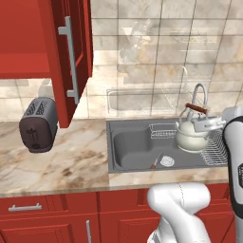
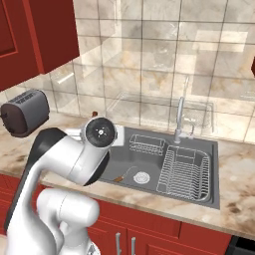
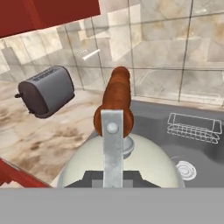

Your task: Open the cabinet, pick the kettle from the cabinet, and place it in the sink.

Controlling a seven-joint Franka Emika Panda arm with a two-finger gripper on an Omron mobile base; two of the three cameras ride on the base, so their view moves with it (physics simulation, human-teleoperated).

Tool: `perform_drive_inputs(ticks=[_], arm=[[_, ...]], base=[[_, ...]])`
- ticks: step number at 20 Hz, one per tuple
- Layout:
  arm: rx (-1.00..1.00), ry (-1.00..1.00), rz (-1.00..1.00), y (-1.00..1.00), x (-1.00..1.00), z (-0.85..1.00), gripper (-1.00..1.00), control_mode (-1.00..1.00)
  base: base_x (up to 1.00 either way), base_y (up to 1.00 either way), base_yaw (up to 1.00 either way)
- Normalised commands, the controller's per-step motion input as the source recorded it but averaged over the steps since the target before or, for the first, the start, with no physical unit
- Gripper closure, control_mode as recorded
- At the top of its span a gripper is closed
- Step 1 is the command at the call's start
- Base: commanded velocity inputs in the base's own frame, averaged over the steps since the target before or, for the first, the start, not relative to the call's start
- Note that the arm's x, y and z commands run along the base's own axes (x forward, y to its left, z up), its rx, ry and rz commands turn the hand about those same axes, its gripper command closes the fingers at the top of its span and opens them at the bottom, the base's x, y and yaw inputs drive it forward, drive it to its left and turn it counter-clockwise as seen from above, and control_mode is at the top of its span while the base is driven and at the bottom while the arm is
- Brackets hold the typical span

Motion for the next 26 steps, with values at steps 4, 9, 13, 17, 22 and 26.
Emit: perform_drive_inputs(ticks=[4,9,13,17,22,26], arm=[[0.01,0.05,0.21,-0.08,0.20,-0.01,1.00,-1.00],[0.01,0.06,0.26,-0.11,0.18,-0.01,1.00,-1.00],[0.02,0.01,0.27,-0.07,0.17,-0.04,1.00,-1.00],[0.00,0.00,0.18,0.00,0.23,-0.07,1.00,-1.00],[0.00,0.00,0.09,0.04,0.26,-0.08,1.00,-1.00],[0.00,0.00,0.05,0.08,0.25,-0.11,1.00,-1.00]], base=[[0.00,0.00,0.00],[0.00,0.00,0.00],[0.00,0.00,0.00],[0.00,0.00,0.00],[0.00,0.00,0.00],[0.00,0.00,0.00]])
